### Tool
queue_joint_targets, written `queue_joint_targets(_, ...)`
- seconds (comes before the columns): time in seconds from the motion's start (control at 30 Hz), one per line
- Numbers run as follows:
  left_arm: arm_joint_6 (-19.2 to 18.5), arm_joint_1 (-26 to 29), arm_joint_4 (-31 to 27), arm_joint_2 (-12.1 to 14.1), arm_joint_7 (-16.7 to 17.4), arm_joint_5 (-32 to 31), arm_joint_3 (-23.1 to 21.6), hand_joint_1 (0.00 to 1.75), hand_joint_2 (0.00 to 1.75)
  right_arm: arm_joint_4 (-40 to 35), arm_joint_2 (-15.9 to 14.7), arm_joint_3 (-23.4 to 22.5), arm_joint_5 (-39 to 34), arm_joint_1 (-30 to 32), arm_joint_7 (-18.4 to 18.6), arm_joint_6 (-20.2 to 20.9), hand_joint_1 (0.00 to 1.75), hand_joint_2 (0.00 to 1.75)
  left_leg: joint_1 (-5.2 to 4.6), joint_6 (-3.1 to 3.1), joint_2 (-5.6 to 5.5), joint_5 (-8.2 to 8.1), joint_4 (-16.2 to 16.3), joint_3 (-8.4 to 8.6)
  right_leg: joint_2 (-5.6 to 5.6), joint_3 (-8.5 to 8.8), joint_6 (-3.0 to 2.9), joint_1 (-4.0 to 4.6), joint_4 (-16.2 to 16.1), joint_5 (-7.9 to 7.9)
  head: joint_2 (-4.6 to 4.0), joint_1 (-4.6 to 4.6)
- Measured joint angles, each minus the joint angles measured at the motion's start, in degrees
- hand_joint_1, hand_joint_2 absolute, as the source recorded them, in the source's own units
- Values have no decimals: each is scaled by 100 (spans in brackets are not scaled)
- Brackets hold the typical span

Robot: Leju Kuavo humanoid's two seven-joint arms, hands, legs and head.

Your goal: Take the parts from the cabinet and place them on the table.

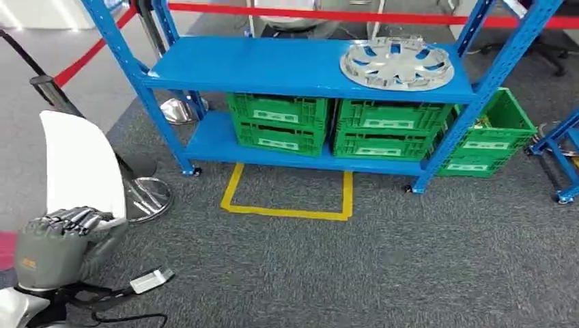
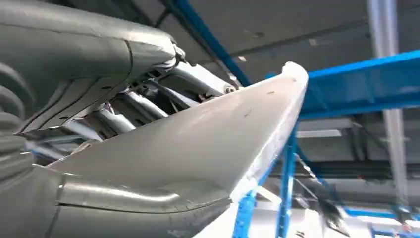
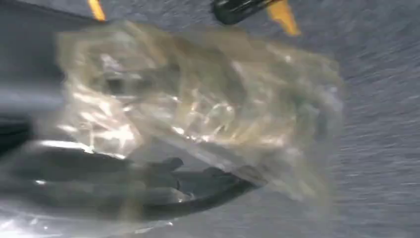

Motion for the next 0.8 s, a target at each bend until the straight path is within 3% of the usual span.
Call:
queue_joint_targets(0.03,0,19,0,11,0,0,17,175,175,0,33,-54,0,21,0,-9,0,0,25,-34,-3,-507,322,-14,-17,-104,-39,-4,0,94,-2,-30)
queue_joint_targets(0.07,0,18,0,13,0,0,28,175,175,0,48,-87,0,36,0,-7,0,0,48,-67,-3,-891,734,-35,-28,-212,-42,-3,11,185,0,-46)
queue_joint_targets(0.1,0,23,0,13,0,0,39,175,175,2,85,-126,0,42,4,-7,0,0,74,-98,-3,-1154,1229,-46,-38,-342,-34,-1,35,278,-2,-30)
queue_joint_targets(0.13,0,31,0,13,0,0,48,175,175,2,103,-148,0,42,6,-7,0,0,93,-120,-3,-1179,1592,-36,-47,-478,-29,-2,74,357,0,-35)
queue_joint_targets(0.17,0,31,0,15,0,0,52,175,175,2,118,-173,0,39,6,-7,0,0,112,-143,-3,-998,1796,21,-53,-599,-19,-5,128,433,0,-46)
queue_joint_targets(0.2,0,30,0,15,0,0,55,175,175,2,133,-179,0,35,6,-7,0,0,130,-159,-3,-737,1805,160,-60,-734,-5,-10,196,496,0,-44)
queue_joint_targets(0.23,0,30,0,15,0,0,57,175,175,2,144,-186,0,34,6,-7,0,0,149,-168,-5,-512,1628,382,-61,-886,14,-16,274,559,0,-46)
queue_joint_targets(0.27,0,30,-2,17,0,0,59,175,175,4,157,-192,0,35,6,-7,0,0,167,-170,-9,-449,1310,676,-57,-1006,36,-22,331,604,0,-44)
queue_joint_targets(0.3,0,28,-6,20,0,0,68,175,175,0,162,-212,0,30,7,-7,0,0,187,-164,-44,-701,631,1233,-53,-1097,72,-18,410,663,0,-52)
queue_joint_targets(0.33,0,25,-15,24,-2,0,70,175,175,-4,175,-218,0,33,9,-7,0,0,169,-135,-74,-1002,-68,1683,-28,-1158,107,5,451,693,0,-55)
queue_joint_targets(0.37,2,7,-30,26,-4,0,81,175,175,-4,186,-227,0,31,6,-9,0,0,159,-84,-65,-1124,-246,1745,-33,-1177,145,8,452,767,0,-44)
queue_joint_targets(0.47,0,33,-37,31,-4,0,100,175,175,-2,194,-264,7,58,13,-6,0,0,118,48,-24,-916,-229,1528,6,-1272,248,-28,397,996,0,-39)
queue_joint_targets(0.5,0,20,-37,28,-4,0,100,175,175,4,197,-288,35,64,55,9,0,0,126,100,20,-830,-224,1435,21,-1349,263,-59,480,757,0,-52)
queue_joint_targets(0.53,-2,32,-39,26,0,-2,105,175,175,4,201,-295,68,79,125,35,0,0,125,147,20,-752,-225,1326,24,-1429,282,-60,701,346,0,-19)
queue_joint_targets(0.57,-2,42,-39,26,13,-13,109,175,175,2,203,-290,105,99,208,70,0,0,116,173,30,-654,-225,1202,24,-1558,299,-61,1142,-126,0,-4)
queue_joint_targets(0.6,-2,59,-39,26,26,-17,116,175,175,2,205,-284,92,107,260,72,0,0,104,179,42,-558,-223,1082,25,-1611,317,-60,1594,-422,0,0)
queue_joint_targets(0.63,-4,79,-39,28,44,-20,122,175,175,0,205,-267,42,119,293,55,0,0,97,180,48,-472,-217,977,25,-1627,321,-61,1944,-507,0,0)
queue_joint_targets(0.67,-4,107,-42,28,55,-22,133,175,175,-11,207,-230,-8,139,304,35,0,0,89,173,51,-383,-206,856,24,-1592,320,-61,2180,-390,0,-2)
queue_joint_targets(0.73,-4,166,-48,31,94,-22,155,175,175,-50,208,-159,75,176,269,59,0,0,85,140,64,-200,-173,600,24,-1224,305,-60,2043,232,0,-6)
queue_joint_targets(0.77,-4,181,-52,35,98,-17,164,175,175,-72,208,-157,167,175,236,112,0,0,85,120,64,-126,-150,489,24,-873,287,-61,1664,371,0,0)
queue_joint_targets(0.8,-4,192,-63,39,98,-15,173,175,175,-87,208,-155,296,163,188,166,0,0,86,96,62,-54,-127,440,27,-425,258,-60,1107,237,0,0)
